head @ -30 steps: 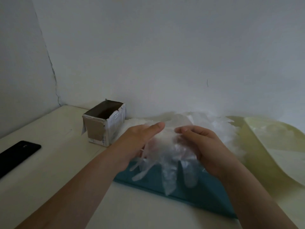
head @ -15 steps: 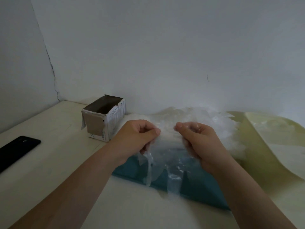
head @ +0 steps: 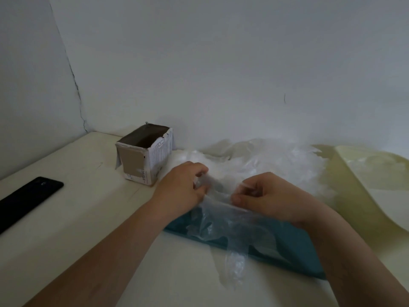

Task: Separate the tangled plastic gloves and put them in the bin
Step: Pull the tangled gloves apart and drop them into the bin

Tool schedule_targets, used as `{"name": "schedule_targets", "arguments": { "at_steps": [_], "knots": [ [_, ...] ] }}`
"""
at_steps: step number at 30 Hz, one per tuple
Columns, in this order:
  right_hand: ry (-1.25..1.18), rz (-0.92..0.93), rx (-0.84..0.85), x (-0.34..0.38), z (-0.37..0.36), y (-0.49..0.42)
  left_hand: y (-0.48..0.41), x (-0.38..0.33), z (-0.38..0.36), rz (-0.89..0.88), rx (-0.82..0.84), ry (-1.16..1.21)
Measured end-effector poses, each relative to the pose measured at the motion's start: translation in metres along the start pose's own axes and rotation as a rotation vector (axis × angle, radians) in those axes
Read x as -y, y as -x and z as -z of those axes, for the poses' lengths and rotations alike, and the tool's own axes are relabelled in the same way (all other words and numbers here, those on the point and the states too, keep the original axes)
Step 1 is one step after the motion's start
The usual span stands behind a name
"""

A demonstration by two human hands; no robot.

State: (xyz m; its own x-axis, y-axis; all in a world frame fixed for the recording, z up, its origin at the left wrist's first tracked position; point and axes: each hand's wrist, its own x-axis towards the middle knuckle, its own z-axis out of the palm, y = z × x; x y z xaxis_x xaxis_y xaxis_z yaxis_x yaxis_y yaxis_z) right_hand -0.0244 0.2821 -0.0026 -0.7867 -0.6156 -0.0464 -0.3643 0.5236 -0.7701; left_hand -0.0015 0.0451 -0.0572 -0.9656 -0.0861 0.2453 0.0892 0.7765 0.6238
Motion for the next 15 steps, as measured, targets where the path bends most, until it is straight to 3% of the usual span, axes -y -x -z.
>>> {"name": "schedule_targets", "arguments": {
  "at_steps": [4,9,11,15],
  "knots": [
    [0.004,0.028,-0.012,0.0,0.003,0.0,-0.001,0.001,0.0,-0.01,-0.071,0.021],
    [-0.055,0.014,0.084,0.008,0.021,0.012,-0.001,-0.013,0.0,-0.195,-0.219,-0.007],
    [-0.02,0.011,0.125,0.013,0.032,0.02,-0.004,-0.025,-0.004,-0.235,-0.214,0.038],
    [0.298,0.053,0.024,0.015,0.047,0.023,-0.013,-0.054,-0.016,-0.2,-0.06,0.057]
  ]
}}
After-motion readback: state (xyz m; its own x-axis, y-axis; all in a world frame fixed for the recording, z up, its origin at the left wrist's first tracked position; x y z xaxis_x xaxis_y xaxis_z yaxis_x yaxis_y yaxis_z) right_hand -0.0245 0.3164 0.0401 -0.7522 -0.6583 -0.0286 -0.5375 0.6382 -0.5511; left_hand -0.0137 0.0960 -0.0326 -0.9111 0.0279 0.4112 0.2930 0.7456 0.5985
